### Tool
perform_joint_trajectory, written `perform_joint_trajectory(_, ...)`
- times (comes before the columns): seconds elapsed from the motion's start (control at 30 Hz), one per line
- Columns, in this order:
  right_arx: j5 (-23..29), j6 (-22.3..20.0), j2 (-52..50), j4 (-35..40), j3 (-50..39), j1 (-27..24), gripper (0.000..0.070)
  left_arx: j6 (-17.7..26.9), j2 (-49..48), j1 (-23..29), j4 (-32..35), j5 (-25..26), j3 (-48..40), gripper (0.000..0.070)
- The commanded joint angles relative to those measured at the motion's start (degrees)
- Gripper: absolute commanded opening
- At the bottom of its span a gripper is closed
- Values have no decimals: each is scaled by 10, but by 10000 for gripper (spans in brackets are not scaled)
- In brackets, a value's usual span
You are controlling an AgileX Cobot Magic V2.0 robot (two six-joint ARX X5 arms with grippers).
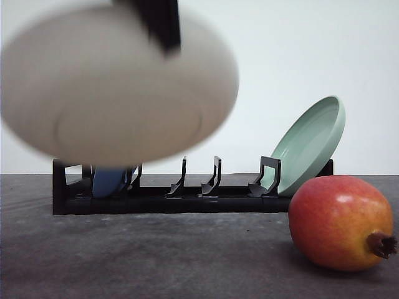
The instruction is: Place pomegranate in white plate
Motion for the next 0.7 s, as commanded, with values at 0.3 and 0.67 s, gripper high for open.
perform_joint_trajectory(0.3,-2,6,4,4,9,0,631,0,24,-24,247,-66,-200,8)
perform_joint_trajectory(0.67,-2,7,4,3,9,0,631,-22,99,-43,311,-65,-211,10)
